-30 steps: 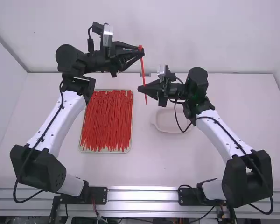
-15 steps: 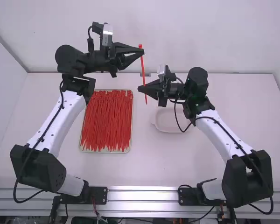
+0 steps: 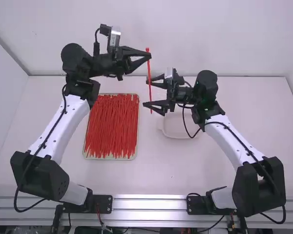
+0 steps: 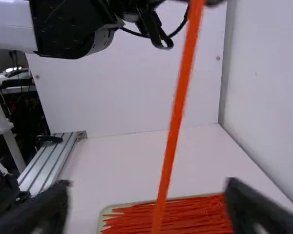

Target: Fasten the cable tie

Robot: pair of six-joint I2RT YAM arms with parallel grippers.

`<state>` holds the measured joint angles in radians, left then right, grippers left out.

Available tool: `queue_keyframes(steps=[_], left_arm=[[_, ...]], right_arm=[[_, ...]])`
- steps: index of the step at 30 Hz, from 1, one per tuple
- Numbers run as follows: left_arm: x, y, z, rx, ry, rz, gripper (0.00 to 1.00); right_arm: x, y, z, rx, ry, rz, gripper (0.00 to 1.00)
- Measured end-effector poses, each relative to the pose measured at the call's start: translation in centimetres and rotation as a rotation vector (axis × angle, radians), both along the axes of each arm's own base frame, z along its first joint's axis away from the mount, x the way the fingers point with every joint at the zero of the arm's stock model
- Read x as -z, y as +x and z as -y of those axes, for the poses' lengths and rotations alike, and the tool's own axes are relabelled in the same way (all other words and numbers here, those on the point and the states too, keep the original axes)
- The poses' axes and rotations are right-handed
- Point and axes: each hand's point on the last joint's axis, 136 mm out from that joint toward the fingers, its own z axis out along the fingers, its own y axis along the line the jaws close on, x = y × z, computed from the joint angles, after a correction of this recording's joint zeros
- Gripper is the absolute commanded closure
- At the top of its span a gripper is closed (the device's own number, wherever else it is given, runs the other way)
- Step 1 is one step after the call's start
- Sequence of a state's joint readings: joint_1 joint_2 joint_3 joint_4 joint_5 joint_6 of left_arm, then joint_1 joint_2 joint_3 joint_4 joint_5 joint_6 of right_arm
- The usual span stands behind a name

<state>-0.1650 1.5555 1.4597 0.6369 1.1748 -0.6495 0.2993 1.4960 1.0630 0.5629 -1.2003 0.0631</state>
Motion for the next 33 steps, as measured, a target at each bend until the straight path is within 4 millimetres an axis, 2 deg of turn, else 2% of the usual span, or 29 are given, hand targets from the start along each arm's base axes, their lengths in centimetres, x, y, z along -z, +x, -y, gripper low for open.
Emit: queue_keyframes(steps=[7, 13, 20, 28, 33], left_arm=[[3.4, 2.8, -1.8, -0.100, 0.054, -0.152, 0.98], [6.5, 4.2, -2.2, -0.181, 0.122, -0.225, 0.98], [8.4, 5.4, -2.4, -0.227, 0.166, -0.213, 0.98], [13.0, 9.2, -2.4, -0.243, 0.168, -0.323, 0.98], [13.6, 10.2, -3.4, -0.264, 0.140, -0.386, 0.98]], right_arm=[[0.0, 1.4, 1.7, 0.055, 0.000, 0.004, 0.02], [0.0, 2.0, 2.6, 0.078, -0.001, 0.000, 0.02], [0.1, 3.0, 4.0, 0.121, -0.001, -0.003, 0.02], [-0.1, 4.3, 6.0, 0.181, 0.000, 0.021, 0.02], [0.0, 4.2, 6.0, 0.180, -0.021, 0.143, 0.02]])
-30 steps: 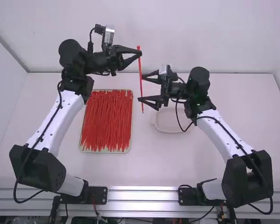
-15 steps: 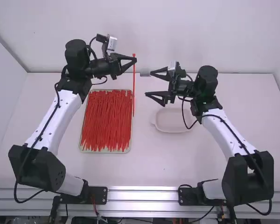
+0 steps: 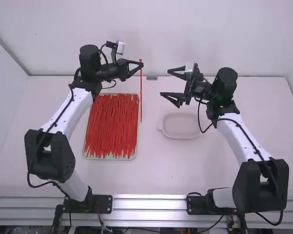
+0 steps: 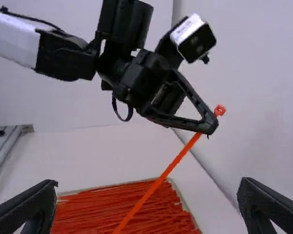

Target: Fasten the cable tie

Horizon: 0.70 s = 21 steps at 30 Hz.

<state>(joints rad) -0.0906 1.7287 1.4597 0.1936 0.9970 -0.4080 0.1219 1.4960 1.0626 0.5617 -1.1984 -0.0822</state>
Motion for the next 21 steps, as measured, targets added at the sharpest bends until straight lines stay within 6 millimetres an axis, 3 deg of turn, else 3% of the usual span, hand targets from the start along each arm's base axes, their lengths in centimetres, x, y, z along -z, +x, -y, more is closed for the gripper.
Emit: queue_keyframes(steps=[8, 21], left_arm=[[-0.5, 0.3, -2.0, -0.016, -0.065, -0.086, 0.98], [-1.0, -2.7, -0.8, 0.168, -0.121, -0.176, 0.98]], right_arm=[[0.2, -1.4, -2.3, -0.062, -0.066, 0.298, 0.02], [0.9, -2.9, -4.3, -0.125, -0.130, 0.622, 0.02]])
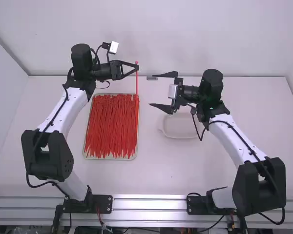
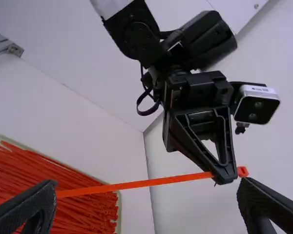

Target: Fasten the cable tie

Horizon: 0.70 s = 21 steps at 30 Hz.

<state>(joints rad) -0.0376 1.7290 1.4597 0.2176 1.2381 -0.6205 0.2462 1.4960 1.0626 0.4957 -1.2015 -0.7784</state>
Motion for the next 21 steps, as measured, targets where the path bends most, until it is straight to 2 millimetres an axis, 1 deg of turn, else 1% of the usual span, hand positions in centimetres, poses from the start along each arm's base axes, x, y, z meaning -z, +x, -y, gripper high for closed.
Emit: queue_keyframes(steps=[4, 10, 17, 20, 21], left_arm=[[-0.1, -0.4, 0.1, 0.020, -0.014, -0.038, 0.98], [-0.1, -0.4, 0.1, 0.020, -0.041, -0.127, 0.98], [0.2, -0.5, 0.1, 0.009, -0.095, -0.341, 0.98], [1.4, -0.7, 0.1, -0.006, -0.123, -0.549, 0.98], [1.5, -0.7, 0.1, -0.009, -0.126, -0.567, 0.98]], right_arm=[[0.1, -0.4, -0.5, -0.017, -0.010, 0.070, 0.02], [0.2, -1.1, -0.6, -0.057, -0.016, 0.181, 0.02], [1.7, -2.7, -0.5, -0.137, -0.022, 0.346, 0.02], [2.5, -3.2, -0.5, -0.162, -0.023, 0.409, 0.02], [2.6, -3.3, -0.5, -0.165, -0.022, 0.416, 0.02]])
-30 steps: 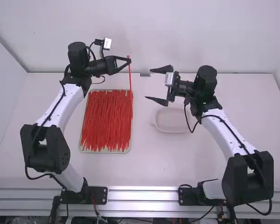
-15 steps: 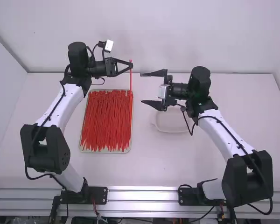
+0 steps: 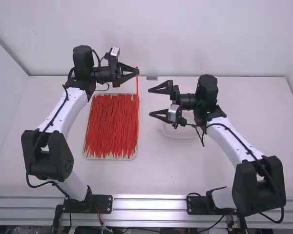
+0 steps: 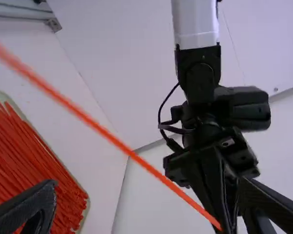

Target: Fasten the cable tie

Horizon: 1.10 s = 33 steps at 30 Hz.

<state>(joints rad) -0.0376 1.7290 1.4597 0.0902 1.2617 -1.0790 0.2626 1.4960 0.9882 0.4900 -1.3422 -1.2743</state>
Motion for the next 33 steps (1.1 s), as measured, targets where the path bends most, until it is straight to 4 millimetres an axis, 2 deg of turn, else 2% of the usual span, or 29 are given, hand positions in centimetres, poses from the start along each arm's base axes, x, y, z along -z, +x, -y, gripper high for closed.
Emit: queue_keyframes(steps=[3, 7, 15, 21, 24, 25, 28, 33], left_arm=[[1.2, 0.1, -0.1, -0.036, -0.012, -0.173, 0.98], [1.6, 0.2, -0.2, -0.058, -0.021, -0.249, 0.98], [1.4, 0.5, -0.3, -0.074, -0.040, -0.300, 0.98], [1.2, 0.4, -0.2, -0.066, -0.048, -0.303, 0.98], [1.3, 0.3, -0.2, -0.065, -0.048, -0.316, 0.98], [1.5, 0.3, -0.2, -0.065, -0.047, -0.325, 0.98], [1.6, 0.1, -0.2, -0.057, -0.045, -0.329, 0.98], [1.6, -0.1, -0.2, -0.049, -0.045, -0.330, 0.98]], right_arm=[[0.4, -0.5, 0.0, -0.026, 0.005, 0.060, 0.02], [0.3, -1.2, 0.1, -0.068, 0.017, 0.131, 0.02], [0.1, -3.0, -0.2, -0.165, 0.049, 0.245, 0.01], [0.0, -4.8, -1.3, -0.243, 0.075, 0.315, 0.01], [0.0, -5.6, -1.7, -0.278, 0.091, 0.354, 0.08], [0.0, -5.9, -1.9, -0.291, 0.097, 0.368, 0.14], [-0.1, -6.4, -2.2, -0.311, 0.105, 0.387, 0.23], [-0.1, -6.6, -2.4, -0.317, 0.111, 0.404, 0.31]])
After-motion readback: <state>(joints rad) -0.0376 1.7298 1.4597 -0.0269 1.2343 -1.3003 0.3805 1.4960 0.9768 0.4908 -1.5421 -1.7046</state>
